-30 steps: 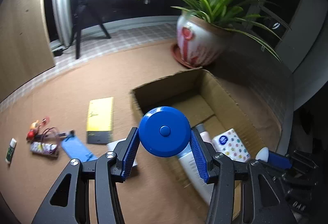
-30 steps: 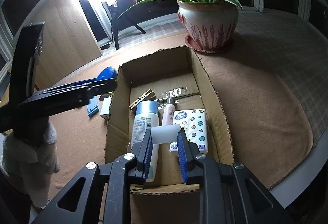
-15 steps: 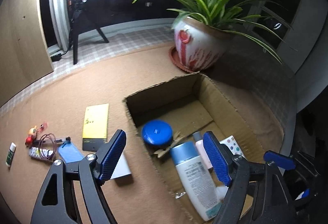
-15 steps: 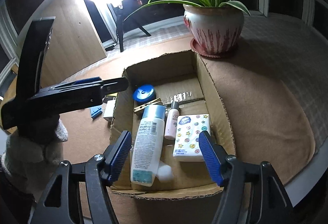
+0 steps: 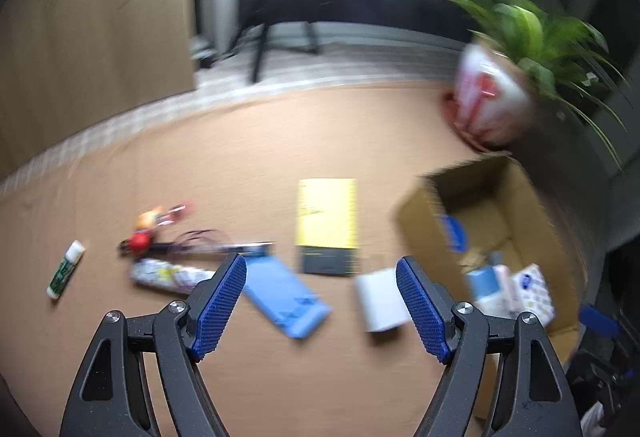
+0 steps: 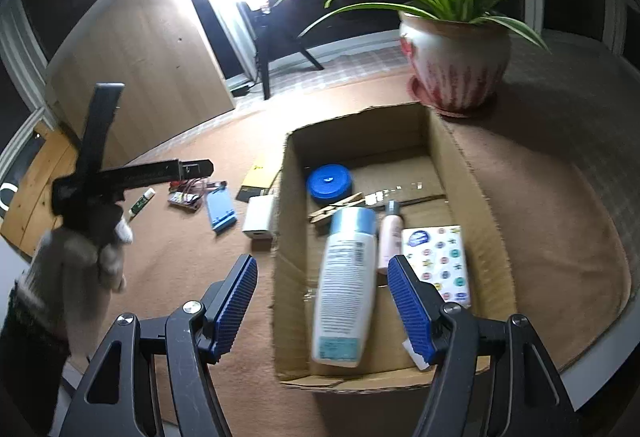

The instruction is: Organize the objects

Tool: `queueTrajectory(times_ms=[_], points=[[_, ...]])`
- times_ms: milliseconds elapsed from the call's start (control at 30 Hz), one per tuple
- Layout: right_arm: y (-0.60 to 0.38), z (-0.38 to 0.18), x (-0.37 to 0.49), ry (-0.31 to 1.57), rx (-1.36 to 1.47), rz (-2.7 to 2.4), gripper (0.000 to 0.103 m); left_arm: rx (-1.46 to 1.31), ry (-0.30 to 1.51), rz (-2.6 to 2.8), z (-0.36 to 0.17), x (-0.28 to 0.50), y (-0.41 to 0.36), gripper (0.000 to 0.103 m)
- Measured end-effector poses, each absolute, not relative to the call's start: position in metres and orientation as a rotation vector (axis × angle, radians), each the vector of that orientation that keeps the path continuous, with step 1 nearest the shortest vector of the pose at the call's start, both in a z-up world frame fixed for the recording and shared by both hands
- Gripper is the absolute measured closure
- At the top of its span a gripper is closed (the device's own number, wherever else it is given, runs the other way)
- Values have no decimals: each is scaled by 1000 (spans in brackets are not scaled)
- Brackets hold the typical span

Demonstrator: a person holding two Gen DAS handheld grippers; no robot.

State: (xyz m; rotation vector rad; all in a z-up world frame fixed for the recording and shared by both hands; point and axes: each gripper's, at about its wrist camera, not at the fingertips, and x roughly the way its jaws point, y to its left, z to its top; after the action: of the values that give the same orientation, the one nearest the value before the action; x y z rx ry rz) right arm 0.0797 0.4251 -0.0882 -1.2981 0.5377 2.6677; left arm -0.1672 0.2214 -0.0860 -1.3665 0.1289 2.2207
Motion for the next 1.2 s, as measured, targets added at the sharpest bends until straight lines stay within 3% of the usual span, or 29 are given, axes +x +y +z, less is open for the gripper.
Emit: queueTrajectory(times_ms=[333, 567, 800, 1200], points=[[408, -92, 84, 540, -1320, 2629, 39, -1565, 140, 2301, -126, -265, 160, 26], [409, -98, 91, 557, -1337, 2587, 39, -1678, 222, 2261, -152, -298, 162, 44], [409, -96, 86, 591, -1335, 2590, 39, -1622, 374, 2191, -155, -271, 169, 54], [360, -96, 48, 546, -1436, 2727, 39, -1508, 440, 2089, -150, -153, 132, 57]])
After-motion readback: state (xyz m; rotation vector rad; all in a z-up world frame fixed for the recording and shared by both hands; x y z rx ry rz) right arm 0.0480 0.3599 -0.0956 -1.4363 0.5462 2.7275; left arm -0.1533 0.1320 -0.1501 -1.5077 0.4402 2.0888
